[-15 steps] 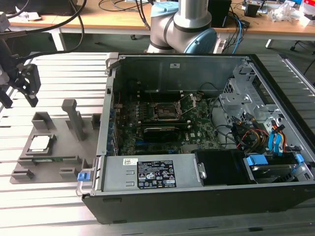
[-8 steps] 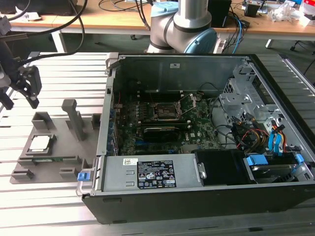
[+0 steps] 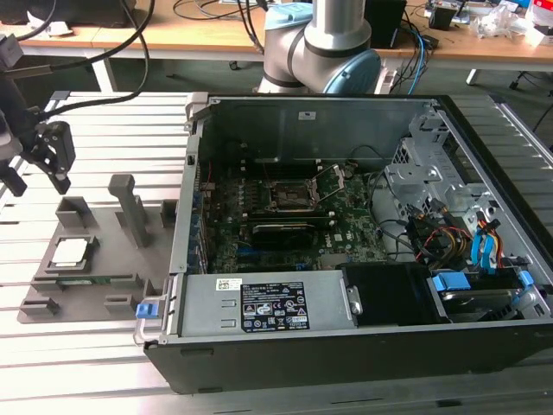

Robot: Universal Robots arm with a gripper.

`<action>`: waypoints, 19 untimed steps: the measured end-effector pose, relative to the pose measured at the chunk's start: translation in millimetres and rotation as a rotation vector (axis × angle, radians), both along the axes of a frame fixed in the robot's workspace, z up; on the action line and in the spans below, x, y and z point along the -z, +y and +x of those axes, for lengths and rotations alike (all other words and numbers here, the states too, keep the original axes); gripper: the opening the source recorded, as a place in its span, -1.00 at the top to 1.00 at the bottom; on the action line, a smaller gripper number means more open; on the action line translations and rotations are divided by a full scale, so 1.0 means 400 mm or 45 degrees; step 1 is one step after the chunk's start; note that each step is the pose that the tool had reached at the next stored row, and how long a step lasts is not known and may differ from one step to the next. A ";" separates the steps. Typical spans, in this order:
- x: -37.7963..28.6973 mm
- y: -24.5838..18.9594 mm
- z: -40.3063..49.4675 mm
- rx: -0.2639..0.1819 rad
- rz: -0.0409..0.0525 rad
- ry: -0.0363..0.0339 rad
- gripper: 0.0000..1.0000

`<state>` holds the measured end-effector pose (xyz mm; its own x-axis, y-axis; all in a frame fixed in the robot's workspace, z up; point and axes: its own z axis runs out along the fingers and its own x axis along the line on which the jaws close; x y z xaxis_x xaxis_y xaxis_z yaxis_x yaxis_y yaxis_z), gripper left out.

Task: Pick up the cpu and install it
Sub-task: 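Pick up the cpu and move it towards the insertion slot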

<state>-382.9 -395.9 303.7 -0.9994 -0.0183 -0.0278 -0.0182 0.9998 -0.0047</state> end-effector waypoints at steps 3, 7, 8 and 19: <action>0.016 0.000 0.000 -0.003 0.000 0.0001 -0.24; 0.024 -0.001 0.000 -0.024 -0.021 0.0000 -0.24; 0.026 -0.001 -0.001 -0.024 -0.021 0.0001 -0.24; 0.097 -0.003 -0.007 -0.024 -0.021 0.0002 -0.24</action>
